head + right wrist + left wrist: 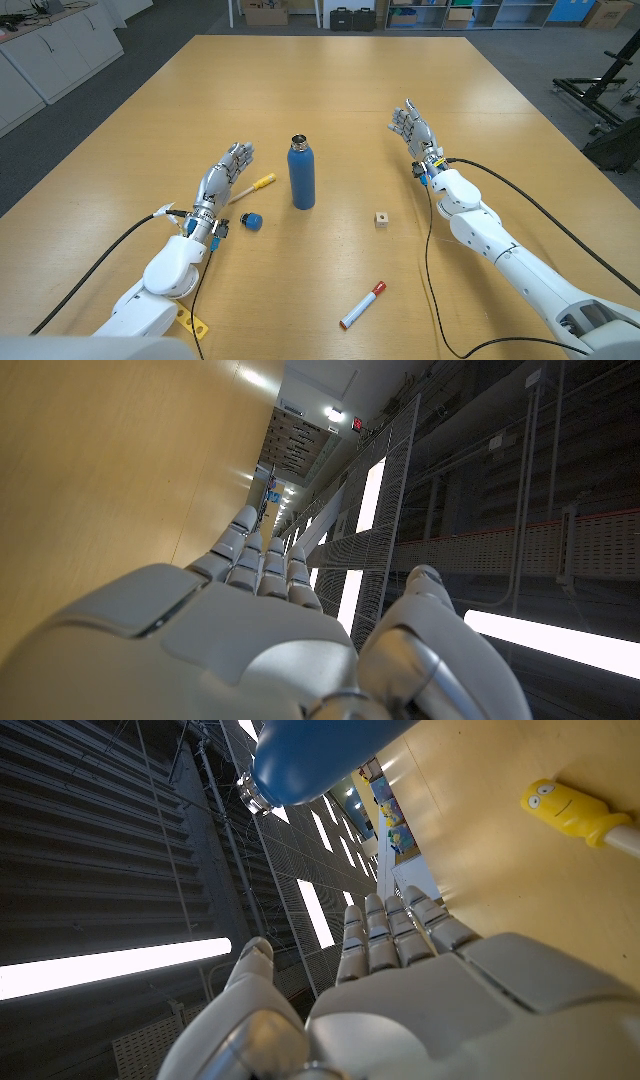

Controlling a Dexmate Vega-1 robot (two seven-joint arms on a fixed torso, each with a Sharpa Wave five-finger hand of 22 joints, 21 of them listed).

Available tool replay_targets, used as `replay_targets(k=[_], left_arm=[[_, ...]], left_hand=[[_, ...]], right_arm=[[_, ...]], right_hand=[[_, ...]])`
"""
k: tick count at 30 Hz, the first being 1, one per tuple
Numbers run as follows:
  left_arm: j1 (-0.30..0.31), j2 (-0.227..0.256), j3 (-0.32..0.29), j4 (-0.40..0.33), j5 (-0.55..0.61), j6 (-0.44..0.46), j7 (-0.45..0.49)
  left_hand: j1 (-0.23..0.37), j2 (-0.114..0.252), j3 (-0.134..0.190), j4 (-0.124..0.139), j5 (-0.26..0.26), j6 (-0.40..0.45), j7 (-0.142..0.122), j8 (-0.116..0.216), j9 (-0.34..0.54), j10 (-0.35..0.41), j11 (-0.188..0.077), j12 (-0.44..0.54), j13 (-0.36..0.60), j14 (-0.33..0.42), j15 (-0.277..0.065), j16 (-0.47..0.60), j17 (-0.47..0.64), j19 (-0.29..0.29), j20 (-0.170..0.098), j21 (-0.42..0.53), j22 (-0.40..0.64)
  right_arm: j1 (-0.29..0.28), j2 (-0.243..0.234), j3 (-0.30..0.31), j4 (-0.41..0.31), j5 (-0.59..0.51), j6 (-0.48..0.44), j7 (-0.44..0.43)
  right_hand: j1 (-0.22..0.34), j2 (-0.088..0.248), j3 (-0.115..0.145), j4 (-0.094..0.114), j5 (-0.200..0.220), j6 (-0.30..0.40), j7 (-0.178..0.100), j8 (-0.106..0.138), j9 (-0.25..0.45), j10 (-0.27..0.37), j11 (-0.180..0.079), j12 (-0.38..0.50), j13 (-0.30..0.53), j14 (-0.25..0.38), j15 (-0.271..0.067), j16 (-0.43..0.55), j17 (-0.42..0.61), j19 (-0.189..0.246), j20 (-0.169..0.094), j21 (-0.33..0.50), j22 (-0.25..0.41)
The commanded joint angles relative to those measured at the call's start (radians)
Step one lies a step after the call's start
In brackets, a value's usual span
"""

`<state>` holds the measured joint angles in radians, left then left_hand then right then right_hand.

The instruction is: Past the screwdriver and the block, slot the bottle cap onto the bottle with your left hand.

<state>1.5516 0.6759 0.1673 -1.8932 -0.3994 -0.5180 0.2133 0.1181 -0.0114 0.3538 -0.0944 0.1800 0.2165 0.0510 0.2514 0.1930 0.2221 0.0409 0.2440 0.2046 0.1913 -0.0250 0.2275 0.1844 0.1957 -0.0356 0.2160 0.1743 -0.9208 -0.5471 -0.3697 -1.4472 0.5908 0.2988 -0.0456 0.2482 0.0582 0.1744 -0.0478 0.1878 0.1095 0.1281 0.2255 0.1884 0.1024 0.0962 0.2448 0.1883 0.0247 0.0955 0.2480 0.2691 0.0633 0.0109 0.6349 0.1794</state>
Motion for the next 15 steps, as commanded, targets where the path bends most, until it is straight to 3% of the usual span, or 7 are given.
replay_targets(k=[1, 15], left_arm=[[0.076, -0.003, -0.031, -0.032, 0.027, -0.023, 0.006], [0.143, -0.017, -0.053, -0.051, 0.039, -0.057, -0.011]], left_hand=[[0.012, -0.001, 0.004, -0.004, 0.000, 0.019, 0.000, 0.006, 0.003, 0.012, 0.001, 0.004, 0.002, 0.015, 0.000, -0.001, 0.001, 0.011, -0.008, -0.003, 0.003], [0.014, 0.001, 0.007, -0.010, -0.002, 0.026, -0.001, 0.007, 0.004, 0.017, -0.001, 0.003, 0.001, 0.019, -0.002, -0.003, 0.001, 0.019, -0.006, -0.003, 0.003]], right_arm=[[0.006, 0.006, -0.005, 0.012, -0.001, 0.005, 0.007], [0.008, 0.012, -0.007, 0.018, -0.004, 0.014, 0.006]], right_hand=[[0.001, 0.009, 0.001, -0.006, -0.003, 0.009, 0.022, -0.001, 0.003, 0.009, -0.002, 0.000, 0.005, 0.010, 0.004, 0.002, 0.003, 0.009, 0.002, -0.004, 0.001], [0.003, 0.011, 0.002, -0.007, -0.004, 0.012, 0.021, -0.003, 0.003, 0.014, -0.003, 0.000, 0.005, 0.013, 0.002, 0.003, 0.002, 0.013, 0.002, -0.006, 0.001]])
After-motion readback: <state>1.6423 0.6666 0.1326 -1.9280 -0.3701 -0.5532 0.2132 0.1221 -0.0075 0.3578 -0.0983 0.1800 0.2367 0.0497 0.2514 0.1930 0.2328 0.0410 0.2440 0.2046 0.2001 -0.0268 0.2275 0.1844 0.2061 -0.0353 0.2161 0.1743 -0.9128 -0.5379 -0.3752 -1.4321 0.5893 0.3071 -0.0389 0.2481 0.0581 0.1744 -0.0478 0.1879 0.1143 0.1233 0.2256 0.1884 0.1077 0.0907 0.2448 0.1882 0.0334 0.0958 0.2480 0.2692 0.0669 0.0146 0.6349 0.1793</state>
